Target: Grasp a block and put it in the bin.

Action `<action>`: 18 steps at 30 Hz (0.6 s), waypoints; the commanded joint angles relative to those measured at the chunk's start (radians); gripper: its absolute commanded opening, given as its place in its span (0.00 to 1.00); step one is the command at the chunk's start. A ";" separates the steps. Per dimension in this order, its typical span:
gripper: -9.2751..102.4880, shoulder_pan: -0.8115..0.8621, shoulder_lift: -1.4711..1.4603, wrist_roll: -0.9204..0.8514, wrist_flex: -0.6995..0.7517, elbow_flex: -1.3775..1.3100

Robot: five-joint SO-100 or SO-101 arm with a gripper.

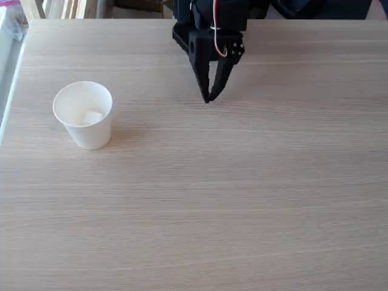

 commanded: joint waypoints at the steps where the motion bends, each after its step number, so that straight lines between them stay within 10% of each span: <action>1: 0.09 -0.014 -0.009 0.048 0.020 0.014; 18: 0.08 -0.063 0.031 0.233 0.147 0.017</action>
